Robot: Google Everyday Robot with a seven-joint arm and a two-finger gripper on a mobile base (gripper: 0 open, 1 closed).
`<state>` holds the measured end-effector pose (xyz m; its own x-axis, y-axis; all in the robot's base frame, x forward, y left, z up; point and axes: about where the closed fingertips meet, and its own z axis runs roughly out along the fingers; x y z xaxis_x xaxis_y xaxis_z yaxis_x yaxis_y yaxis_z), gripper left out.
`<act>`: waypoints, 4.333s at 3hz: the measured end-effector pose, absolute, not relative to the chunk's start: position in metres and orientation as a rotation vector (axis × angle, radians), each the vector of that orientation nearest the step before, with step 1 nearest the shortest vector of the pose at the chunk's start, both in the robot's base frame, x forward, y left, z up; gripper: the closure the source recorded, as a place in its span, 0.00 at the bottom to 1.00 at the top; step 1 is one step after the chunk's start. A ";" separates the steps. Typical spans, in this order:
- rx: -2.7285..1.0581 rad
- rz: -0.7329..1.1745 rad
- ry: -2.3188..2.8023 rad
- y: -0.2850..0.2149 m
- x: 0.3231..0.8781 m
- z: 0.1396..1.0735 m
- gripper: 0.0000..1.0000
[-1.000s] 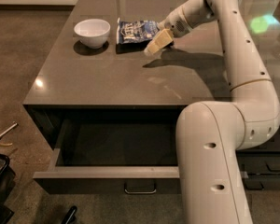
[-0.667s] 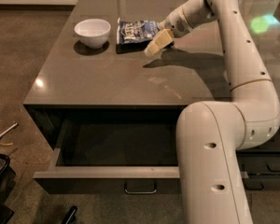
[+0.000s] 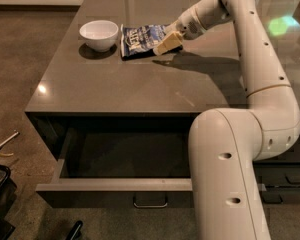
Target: Place blue chip bag into top drawer
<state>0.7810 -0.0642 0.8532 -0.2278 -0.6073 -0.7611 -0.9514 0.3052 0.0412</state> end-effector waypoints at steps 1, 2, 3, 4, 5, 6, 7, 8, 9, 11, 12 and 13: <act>-1.382 0.687 1.933 -0.064 0.781 0.853 0.66; -1.382 0.687 1.933 -0.064 0.781 0.853 0.89; -1.382 0.687 1.933 -0.064 0.781 0.853 1.00; -1.382 0.687 1.933 -0.064 0.781 0.854 1.00; -1.382 0.686 1.934 -0.064 0.780 0.858 1.00; -1.353 0.664 2.051 -0.095 0.756 0.875 1.00; -1.288 0.678 2.200 -0.116 0.720 0.899 1.00; -1.168 0.652 2.230 -0.138 0.684 0.949 1.00; -1.037 0.584 2.146 -0.165 0.637 1.011 1.00; -0.892 0.510 2.000 -0.170 0.577 1.061 1.00; -0.899 0.515 1.998 -0.168 0.576 1.061 1.00; -0.866 0.590 2.026 -0.160 0.563 1.035 1.00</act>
Offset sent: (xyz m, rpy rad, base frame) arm 0.0000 0.0000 0.0000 0.0000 0.0000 0.0000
